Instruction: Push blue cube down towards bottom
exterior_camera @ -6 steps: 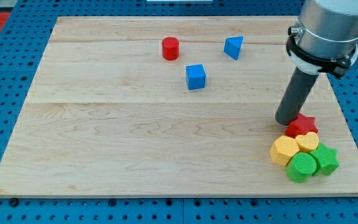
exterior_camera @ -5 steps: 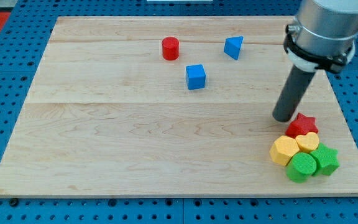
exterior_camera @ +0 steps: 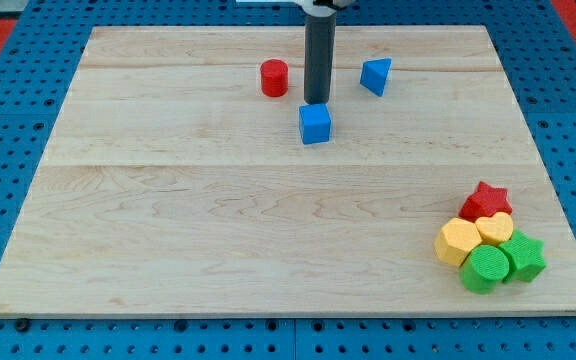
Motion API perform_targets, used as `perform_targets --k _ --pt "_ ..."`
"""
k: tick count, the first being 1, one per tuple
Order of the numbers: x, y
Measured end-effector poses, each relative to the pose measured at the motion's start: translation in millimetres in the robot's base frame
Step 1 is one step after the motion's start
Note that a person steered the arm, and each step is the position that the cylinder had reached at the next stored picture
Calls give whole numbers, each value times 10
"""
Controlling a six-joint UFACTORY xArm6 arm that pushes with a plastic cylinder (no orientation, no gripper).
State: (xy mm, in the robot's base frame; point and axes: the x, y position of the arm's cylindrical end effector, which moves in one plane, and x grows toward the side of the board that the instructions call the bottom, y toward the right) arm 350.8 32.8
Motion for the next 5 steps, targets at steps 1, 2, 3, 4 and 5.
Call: perform_targets --k 1,2,3,4,5 --pt "265 -14" --pt "444 -14" --pt "581 -41" --pt "581 -340" --pt "591 -704"
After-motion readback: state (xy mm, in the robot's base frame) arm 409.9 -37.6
